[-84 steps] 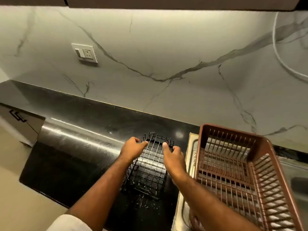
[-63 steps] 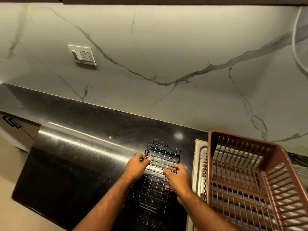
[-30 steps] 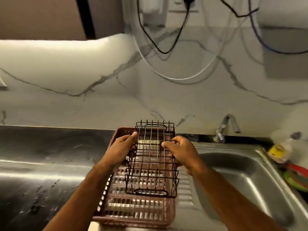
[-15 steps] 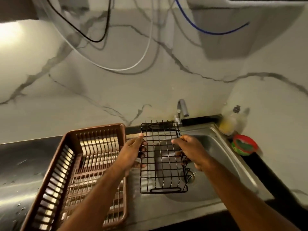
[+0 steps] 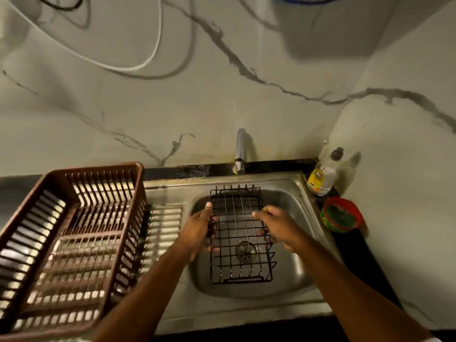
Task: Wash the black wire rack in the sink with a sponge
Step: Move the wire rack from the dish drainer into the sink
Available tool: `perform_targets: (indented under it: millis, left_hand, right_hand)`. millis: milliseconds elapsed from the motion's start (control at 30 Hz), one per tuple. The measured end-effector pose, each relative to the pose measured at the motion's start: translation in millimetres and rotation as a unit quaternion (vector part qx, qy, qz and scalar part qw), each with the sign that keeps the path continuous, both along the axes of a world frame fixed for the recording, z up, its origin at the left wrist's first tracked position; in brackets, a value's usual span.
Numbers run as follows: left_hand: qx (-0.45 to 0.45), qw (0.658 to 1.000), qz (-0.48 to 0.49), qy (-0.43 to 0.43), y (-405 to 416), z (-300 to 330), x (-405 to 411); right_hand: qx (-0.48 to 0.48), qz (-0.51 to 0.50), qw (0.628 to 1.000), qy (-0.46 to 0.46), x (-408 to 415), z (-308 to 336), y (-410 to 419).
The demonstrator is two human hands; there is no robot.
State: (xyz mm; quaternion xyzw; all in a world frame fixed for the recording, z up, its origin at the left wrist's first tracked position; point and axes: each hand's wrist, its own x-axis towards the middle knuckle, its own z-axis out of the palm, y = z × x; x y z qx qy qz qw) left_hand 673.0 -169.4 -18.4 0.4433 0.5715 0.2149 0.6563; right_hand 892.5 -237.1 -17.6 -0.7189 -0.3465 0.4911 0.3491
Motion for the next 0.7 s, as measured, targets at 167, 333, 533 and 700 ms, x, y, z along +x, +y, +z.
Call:
perform_targets:
  millis: [167,333,533,700]
  left_hand:
    - [-0.054,0.998,0.045,0.01,1,-43,34]
    - [-0.093,0.991,0.085,0.038,4,-76,53]
    - [-0.139,0.983,0.107,0.051,21,-123,66]
    - [-0.16,0.978,0.121,0.061,17,-146,76]
  right_hand:
    - [-0.027,0.037,0.999,0.022,37,-46,11]
    - [-0.054,0.055,0.997,0.007,50,-92,23]
    - [-0.082,0.052,0.995,0.009,54,-134,33]
    - [-0.114,0.044,0.992,-0.016,58,-165,35]
